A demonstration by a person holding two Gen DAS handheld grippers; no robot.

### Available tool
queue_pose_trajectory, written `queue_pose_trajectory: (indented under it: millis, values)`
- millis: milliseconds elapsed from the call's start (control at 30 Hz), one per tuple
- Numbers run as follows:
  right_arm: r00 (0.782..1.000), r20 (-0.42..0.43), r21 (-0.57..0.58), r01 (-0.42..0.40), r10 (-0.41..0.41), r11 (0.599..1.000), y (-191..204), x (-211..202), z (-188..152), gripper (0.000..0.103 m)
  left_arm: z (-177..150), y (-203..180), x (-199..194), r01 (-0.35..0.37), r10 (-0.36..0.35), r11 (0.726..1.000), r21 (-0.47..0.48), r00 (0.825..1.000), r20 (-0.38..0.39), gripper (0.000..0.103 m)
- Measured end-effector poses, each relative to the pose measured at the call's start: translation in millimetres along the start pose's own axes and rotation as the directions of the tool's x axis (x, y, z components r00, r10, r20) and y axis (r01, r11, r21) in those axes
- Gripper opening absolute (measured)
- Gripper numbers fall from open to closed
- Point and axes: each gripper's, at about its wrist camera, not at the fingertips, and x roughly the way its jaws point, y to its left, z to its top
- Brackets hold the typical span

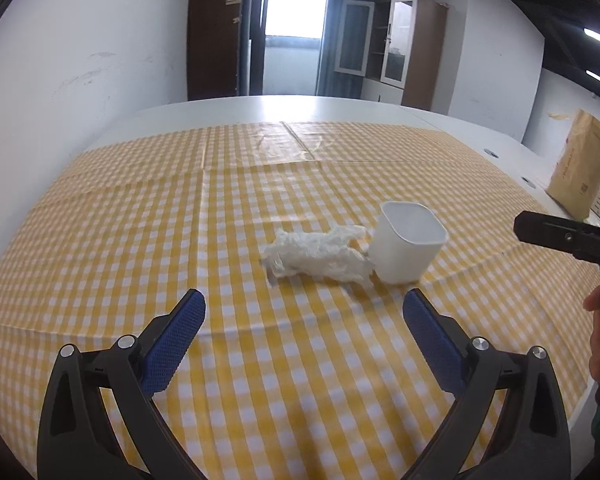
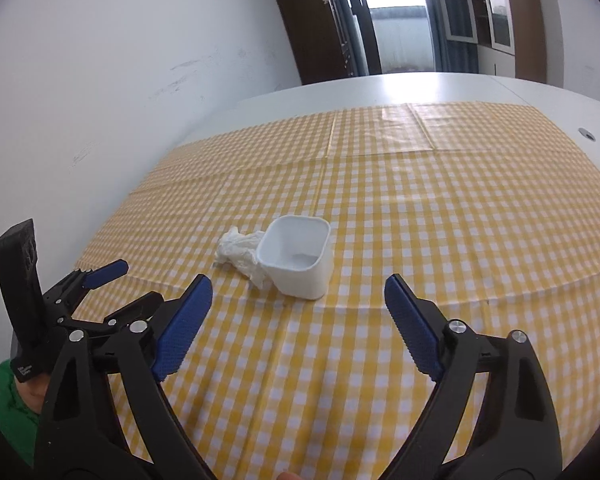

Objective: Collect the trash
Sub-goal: 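Grasp the white glove with the left tool while the right tool grasps the white cup rim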

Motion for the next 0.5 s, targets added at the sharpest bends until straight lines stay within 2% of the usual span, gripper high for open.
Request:
queue_pose_trajectory:
  millis: [133,267,333,400,467,500]
  values:
    - [0.999,-0.034,0.008,0.021,-0.021,1.000,-7.2,28.8,10.0,0.074,11.5,0.7,29.3,0.022,-0.023,0.999,-0.026,0.999,-0.034,0.097]
    - [0.996,-0.077,0.016,0.049,-0.047,0.999,-11.6,58.1,18.1,0.067,22.0,3.9,56.0,0.063,-0.072,0.992,-0.108,0.994,-0.083,0.097]
    - [0.992,-0.115,0.028,0.048,-0.044,0.998,-13.8,75.0,21.9,0.060,25.7,4.6,65.2,0.048,-0.057,0.993,-0.107,0.995,-0.087,0.097]
    - [0.992,-0.124,0.029,0.042,-0.039,0.999,-14.1,79.3,22.9,0.057,27.7,6.5,75.4,0.033,-0.044,0.994,-0.106,0.993,-0.106,0.096]
    - [0.989,-0.141,0.029,0.042,-0.038,0.999,-14.1,88.7,24.6,0.051,29.2,6.6,85.9,0.036,-0.051,0.993,-0.116,0.991,-0.126,0.096]
    - [0.988,-0.148,0.027,0.046,-0.041,0.999,-14.3,92.4,24.1,0.046,29.5,3.4,89.0,0.045,-0.057,0.994,-0.102,0.990,-0.125,0.096]
